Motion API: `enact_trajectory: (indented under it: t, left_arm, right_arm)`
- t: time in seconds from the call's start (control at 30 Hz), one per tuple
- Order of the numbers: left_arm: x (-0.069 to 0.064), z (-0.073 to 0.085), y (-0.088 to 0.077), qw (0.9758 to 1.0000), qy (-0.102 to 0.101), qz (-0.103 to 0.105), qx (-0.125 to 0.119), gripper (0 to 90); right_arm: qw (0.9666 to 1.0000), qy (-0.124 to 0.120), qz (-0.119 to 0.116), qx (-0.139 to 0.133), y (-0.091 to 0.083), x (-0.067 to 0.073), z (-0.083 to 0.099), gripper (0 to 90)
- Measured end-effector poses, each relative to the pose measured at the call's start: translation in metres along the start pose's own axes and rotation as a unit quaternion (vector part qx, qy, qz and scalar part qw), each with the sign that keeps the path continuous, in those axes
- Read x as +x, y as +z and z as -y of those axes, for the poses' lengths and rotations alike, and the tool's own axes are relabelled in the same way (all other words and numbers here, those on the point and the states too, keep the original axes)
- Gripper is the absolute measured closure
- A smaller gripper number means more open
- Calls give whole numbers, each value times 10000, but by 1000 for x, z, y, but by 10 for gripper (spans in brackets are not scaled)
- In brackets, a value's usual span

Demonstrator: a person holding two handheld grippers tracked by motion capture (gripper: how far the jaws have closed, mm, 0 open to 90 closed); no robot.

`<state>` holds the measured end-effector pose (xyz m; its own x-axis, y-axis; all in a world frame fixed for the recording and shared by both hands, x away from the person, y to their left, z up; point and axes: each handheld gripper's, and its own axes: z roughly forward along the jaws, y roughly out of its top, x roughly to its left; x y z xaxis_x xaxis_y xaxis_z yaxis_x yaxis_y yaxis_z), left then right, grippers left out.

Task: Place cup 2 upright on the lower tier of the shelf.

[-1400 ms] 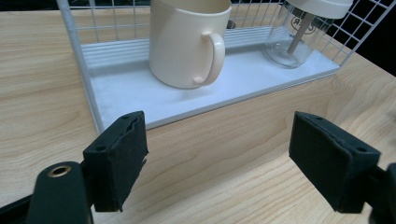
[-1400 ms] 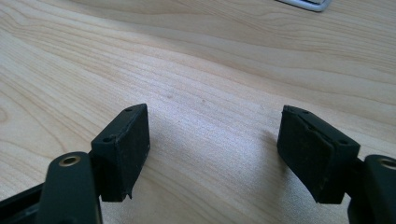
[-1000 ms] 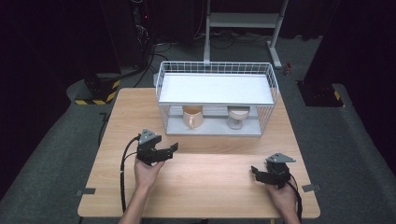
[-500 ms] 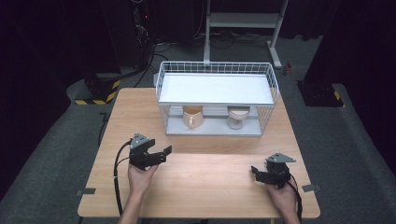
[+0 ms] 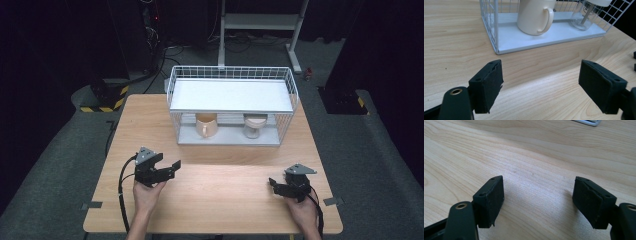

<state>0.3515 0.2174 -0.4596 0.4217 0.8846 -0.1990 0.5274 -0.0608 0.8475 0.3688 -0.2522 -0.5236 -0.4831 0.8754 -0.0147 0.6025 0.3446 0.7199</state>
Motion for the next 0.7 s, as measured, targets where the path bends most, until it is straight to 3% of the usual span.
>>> enact_trajectory:
  t: [0.33, 0.7]
  left_arm:
    - [0, 12, -1, 9999, 19, -76, 126, 204]
    - [1, 26, 4, 9990, 80, -292, 326, 206]
  right_arm:
    - [10000, 0, 0, -1, 0, 0, 0, 255]
    - [10000, -2, 1, -1, 0, 0, 0, 255]
